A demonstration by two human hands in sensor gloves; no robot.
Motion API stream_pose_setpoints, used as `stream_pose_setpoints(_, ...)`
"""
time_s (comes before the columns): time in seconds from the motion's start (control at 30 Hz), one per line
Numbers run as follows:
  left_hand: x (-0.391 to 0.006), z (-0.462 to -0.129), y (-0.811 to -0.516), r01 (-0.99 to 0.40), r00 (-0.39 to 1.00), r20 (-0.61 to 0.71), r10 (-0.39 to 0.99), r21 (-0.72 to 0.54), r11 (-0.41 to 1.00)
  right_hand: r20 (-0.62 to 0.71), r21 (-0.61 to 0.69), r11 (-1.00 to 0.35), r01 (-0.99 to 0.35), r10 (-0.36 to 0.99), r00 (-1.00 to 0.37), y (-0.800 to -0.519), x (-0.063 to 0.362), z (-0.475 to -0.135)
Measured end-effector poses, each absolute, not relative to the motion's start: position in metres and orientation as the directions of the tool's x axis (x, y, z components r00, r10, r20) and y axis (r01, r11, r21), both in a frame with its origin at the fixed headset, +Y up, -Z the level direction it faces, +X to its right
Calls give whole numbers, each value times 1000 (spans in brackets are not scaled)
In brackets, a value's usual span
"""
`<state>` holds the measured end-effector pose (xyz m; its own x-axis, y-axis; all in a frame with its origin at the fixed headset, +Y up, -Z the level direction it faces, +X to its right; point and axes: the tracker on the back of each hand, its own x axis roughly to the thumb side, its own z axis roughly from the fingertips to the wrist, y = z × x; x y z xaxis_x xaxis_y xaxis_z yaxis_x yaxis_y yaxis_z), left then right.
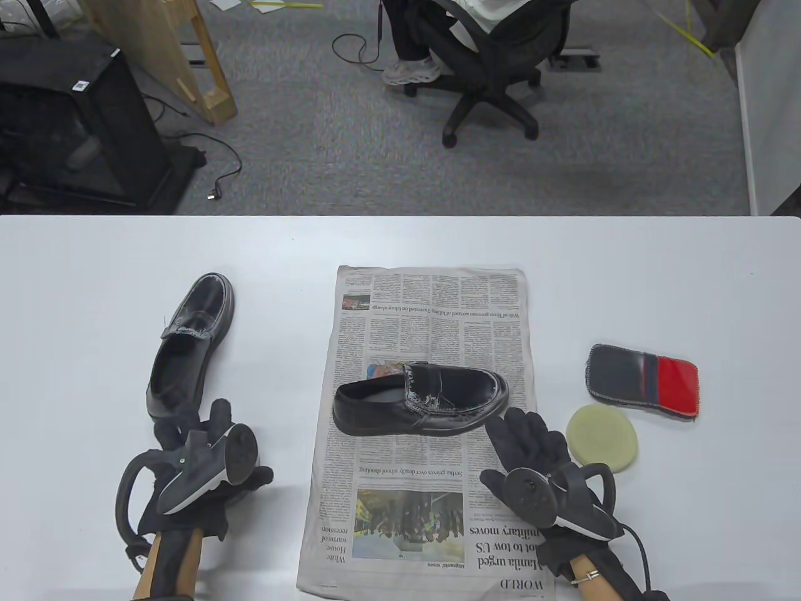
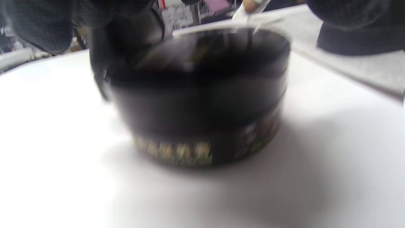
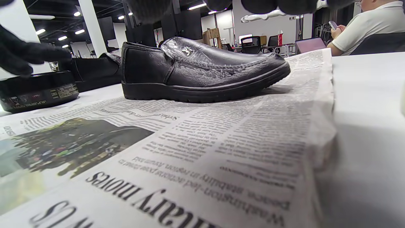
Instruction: Dip and apply leather care cream with polishing sponge on shoes
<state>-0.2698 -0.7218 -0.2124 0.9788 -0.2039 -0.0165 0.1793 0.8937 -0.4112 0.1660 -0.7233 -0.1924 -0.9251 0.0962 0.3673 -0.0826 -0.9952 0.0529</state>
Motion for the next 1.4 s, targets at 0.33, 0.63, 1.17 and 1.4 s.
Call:
stream_pose_setpoints(0.33,-286,-220,-746,-3,1000,-29,-11,-456,890,354,39,-997,-65,74,-932,-729,172,-193)
stream_pose_setpoints(0.63,-261,-205,-737,-27,988,132,82,-371,928,337,18,-997,-75,76,-938,-728,175,-196)
stream_pose_setpoints(1.17,-54,-188,-732,197,623,772,125,-309,930,328,26,-999,-27,33,-944,-731,175,-196)
stream_pose_setpoints(1.4,-47,-188,-744,220,622,781,60,-248,943,343,33,-999,2,10,-939,-734,170,-195)
